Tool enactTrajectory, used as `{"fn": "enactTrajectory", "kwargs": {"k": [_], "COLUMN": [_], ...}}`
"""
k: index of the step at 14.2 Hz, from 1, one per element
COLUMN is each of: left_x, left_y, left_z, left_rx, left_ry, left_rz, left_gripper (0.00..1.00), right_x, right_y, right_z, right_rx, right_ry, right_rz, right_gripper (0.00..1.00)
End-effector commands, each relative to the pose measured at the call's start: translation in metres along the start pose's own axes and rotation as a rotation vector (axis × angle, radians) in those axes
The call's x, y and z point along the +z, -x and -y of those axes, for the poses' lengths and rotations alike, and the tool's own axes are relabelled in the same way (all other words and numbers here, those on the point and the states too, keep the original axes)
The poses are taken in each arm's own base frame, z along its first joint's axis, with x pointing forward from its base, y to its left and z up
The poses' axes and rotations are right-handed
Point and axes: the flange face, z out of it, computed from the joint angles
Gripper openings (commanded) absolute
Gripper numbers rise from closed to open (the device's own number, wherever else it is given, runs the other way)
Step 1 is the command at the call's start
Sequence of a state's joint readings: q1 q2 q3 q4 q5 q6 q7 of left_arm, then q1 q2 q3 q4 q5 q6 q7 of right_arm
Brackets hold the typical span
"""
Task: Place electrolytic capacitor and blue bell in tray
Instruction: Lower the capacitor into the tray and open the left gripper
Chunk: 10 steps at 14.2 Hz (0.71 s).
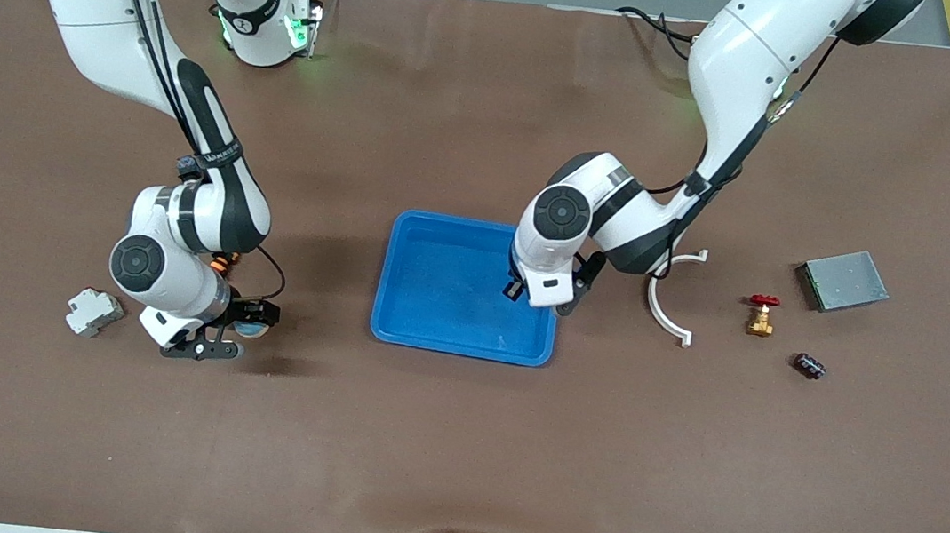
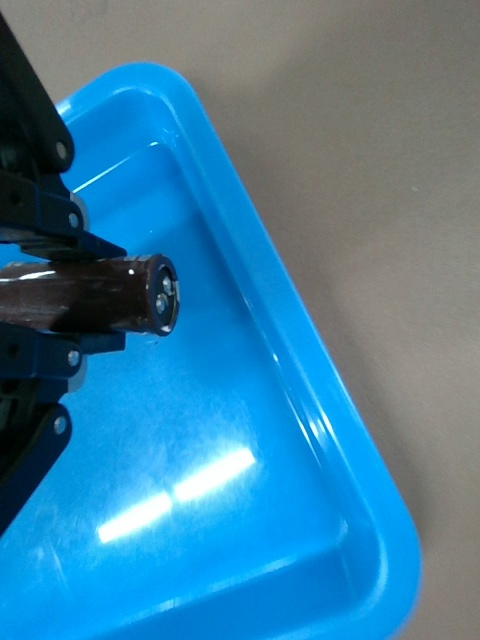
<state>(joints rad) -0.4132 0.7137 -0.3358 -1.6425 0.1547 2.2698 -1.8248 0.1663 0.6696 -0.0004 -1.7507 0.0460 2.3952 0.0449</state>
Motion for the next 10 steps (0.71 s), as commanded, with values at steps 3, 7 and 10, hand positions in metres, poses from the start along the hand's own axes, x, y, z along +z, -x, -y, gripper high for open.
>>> {"fn": "enactTrajectory", "kwargs": {"k": [3,7,10], "left_x": [-0.011,-0.066,-0.12], "left_y": [-0.011,-0.04,-0.094], "left_z": [-0.008,-0.01,-0.003], "left_rx": [-0.004,-0.052,-0.114], "left_ry": [0.017,0.045,0.058], "left_rz": [-0.029,-0.055,-0.101], "left_gripper": [1.0,1.0,1.0], "right_x": [0.011,0.019,0.018], "right_y": [-0.003,-0.002,-0.002], "right_z": [-0.004,-0.004,-0.002], "right_rx": [-0.011,-0.012,-0.017], "right_ry": [-0.002,0.0,0.001], "right_rz": [-0.01,-0.013,-0.011], "right_gripper": [1.0,1.0,0.64]}}
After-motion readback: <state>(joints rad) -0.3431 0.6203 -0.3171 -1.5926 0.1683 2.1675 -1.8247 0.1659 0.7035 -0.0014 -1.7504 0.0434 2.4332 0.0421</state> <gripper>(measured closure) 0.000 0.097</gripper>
